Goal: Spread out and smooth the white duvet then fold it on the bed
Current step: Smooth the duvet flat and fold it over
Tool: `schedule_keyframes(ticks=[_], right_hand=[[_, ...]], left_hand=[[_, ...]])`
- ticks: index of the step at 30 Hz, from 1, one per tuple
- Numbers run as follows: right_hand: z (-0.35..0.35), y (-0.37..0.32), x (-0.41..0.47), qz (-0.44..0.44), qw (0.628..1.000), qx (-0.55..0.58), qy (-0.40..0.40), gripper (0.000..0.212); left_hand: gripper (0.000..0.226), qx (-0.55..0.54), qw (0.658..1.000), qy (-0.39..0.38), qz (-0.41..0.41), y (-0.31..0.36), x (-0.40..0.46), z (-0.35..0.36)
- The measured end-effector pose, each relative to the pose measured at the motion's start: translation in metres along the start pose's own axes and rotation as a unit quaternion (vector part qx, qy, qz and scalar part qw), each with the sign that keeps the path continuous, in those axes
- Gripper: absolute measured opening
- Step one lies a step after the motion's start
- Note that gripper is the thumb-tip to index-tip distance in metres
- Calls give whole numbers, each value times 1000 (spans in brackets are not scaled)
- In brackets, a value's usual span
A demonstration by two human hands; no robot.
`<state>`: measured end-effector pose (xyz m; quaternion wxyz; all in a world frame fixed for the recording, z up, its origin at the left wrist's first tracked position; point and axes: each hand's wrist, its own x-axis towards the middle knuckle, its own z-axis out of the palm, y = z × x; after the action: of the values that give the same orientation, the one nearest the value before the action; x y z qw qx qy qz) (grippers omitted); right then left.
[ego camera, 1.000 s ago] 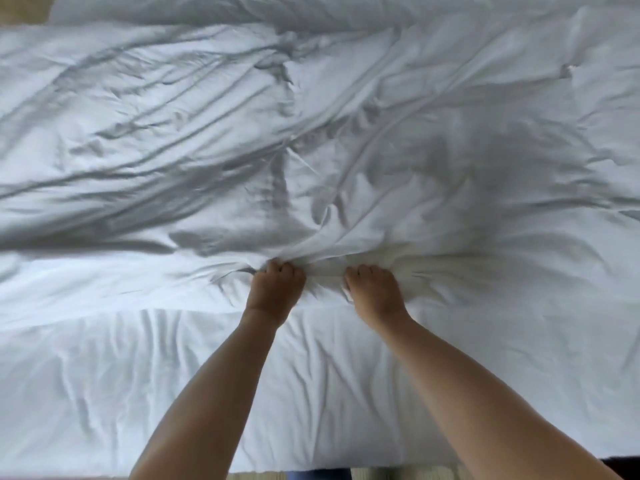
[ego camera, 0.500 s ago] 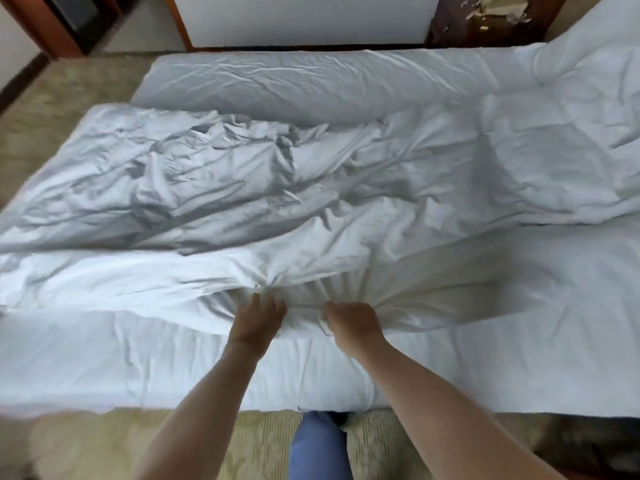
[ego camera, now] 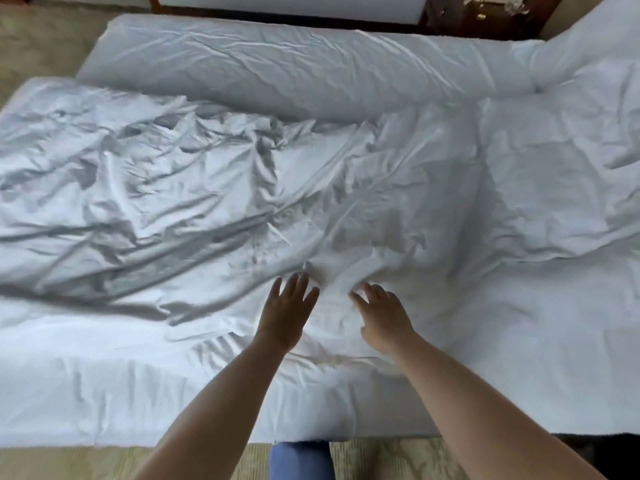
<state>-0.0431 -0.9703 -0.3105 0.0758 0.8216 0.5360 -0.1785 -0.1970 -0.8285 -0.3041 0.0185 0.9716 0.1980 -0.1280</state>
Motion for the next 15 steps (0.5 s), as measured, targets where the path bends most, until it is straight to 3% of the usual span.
schedule_keyframes(ticks=[3,7,11,15], right_hand=[[-11,33,17,12,1000,-3,24,79],[-24,71,25,7,998,-19,51,89],[-30,125,39,6,998,-31,63,104],[-35,192,62,-19,995,-87,50,91]], left_hand=[[78,10,999,32,32,7,36,-14],[89,5,999,-35,19,40,78,-30],[95,-10,998,-55,-13,83,122,-39],[96,13,995,-72,-63,122,158,-40]])
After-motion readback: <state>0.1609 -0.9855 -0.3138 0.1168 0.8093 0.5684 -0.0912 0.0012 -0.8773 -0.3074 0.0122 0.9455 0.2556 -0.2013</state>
